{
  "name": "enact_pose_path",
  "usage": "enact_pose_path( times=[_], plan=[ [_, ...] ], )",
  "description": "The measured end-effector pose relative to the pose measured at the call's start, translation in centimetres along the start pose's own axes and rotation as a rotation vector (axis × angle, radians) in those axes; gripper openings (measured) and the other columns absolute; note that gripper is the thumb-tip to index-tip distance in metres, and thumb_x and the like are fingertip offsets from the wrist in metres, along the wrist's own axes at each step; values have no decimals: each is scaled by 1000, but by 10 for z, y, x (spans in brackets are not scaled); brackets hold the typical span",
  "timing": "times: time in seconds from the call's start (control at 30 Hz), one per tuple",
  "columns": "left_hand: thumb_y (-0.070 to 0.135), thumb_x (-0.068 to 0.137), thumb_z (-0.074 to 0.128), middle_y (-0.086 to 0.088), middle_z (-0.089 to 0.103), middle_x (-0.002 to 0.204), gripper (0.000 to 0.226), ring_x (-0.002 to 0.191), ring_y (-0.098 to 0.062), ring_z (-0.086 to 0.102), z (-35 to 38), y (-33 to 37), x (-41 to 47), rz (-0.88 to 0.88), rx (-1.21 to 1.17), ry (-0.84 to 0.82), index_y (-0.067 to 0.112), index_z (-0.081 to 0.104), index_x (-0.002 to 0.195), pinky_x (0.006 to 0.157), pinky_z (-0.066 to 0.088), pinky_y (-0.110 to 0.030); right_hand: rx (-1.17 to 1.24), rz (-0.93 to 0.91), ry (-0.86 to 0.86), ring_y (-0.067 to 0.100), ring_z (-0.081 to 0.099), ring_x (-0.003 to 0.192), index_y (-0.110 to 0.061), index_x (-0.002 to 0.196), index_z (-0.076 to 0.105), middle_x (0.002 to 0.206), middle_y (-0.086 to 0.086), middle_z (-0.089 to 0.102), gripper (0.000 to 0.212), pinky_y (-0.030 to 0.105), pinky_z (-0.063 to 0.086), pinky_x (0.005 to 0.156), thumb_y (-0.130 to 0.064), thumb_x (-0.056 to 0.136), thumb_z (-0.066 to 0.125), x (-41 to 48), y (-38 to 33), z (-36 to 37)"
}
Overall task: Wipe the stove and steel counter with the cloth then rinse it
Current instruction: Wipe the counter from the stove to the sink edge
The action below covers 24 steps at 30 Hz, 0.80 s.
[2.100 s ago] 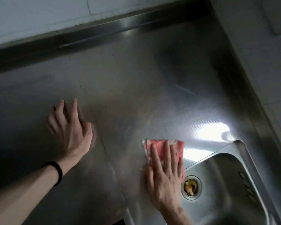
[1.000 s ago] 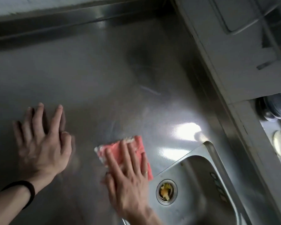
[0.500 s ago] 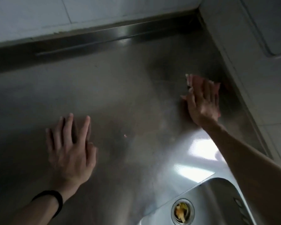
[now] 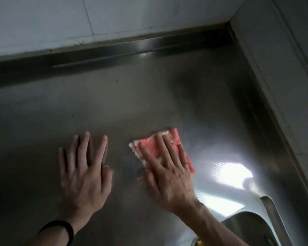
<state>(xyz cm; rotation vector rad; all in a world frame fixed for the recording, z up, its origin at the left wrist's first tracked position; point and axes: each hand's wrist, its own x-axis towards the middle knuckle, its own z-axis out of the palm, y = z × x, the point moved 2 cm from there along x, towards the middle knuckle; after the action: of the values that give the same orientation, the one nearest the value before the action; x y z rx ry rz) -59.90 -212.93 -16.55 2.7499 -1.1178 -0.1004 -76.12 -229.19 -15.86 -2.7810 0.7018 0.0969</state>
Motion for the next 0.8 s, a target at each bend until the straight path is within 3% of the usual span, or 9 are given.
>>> enact_pose_path(
  times=[0.1, 0.27, 0.37, 0.47, 0.53, 0.6, 0.7, 0.8],
  plan=[
    [34, 88, 47, -20, 28, 168, 75, 153, -47, 28, 4, -3, 0, 12, 23, 20, 23, 39, 161, 125, 16, -66, -39, -28, 66, 29, 10, 163, -41, 165, 21, 174, 12, 19, 63, 52, 10, 131, -53, 104, 34, 43, 54, -20],
    [36, 85, 48, -22, 29, 167, 78, 153, -48, 28, 8, -5, 0, 27, 37, 17, 21, 40, 161, 124, 17, -68, -187, 360, 82, 38, 9, 162, -24, 167, 19, 174, 16, 17, 79, 50, 5, 131, -58, 99, 2, 132, 184, -61],
    [36, 87, 46, -22, 28, 167, 77, 152, -48, 28, 7, -5, 1, 24, 38, 2, 23, 37, 162, 125, 15, -67, -107, 489, 136, 39, 9, 161, -18, 167, 21, 173, 19, 17, 72, 52, 5, 131, -56, 106, 13, 159, 202, -66],
    [37, 87, 45, -21, 28, 167, 76, 153, -48, 28, 3, -3, 1, 24, 34, -19, 24, 36, 162, 125, 17, -67, -68, 577, 153, 36, 7, 162, -23, 167, 22, 174, 16, 15, 61, 52, 7, 131, -48, 111, 24, 161, 176, -59],
    [37, 87, 45, -22, 29, 167, 76, 152, -48, 29, 2, -2, 1, 18, 41, -26, 23, 38, 161, 124, 17, -67, -92, 445, 73, 33, 3, 163, -30, 167, 16, 175, 13, 13, 63, 52, 5, 131, -48, 108, 21, 148, 142, -57],
    [37, 86, 46, -22, 30, 167, 76, 152, -49, 29, 2, -3, 1, 12, 40, -27, 21, 41, 160, 124, 18, -68, -139, 198, 38, 33, 3, 163, -39, 166, 12, 175, 11, 16, 64, 54, 5, 130, -50, 104, 20, 124, 94, -47],
    [37, 85, 46, -21, 30, 168, 76, 152, -49, 30, 2, -3, 1, 7, 41, -37, 19, 45, 159, 123, 19, -68, -35, -81, 1, 31, 3, 163, -44, 166, 12, 175, 14, 16, 66, 58, 7, 130, -50, 104, 35, 85, 27, -19],
    [37, 84, 46, -21, 30, 167, 77, 152, -49, 30, 2, -2, 2, -7, 27, -56, 19, 45, 159, 123, 19, -69, -36, -224, -38, 28, 7, 163, -42, 165, 20, 175, 11, 16, 64, 57, 14, 129, -47, 104, 39, 85, 26, -16]
  ],
)
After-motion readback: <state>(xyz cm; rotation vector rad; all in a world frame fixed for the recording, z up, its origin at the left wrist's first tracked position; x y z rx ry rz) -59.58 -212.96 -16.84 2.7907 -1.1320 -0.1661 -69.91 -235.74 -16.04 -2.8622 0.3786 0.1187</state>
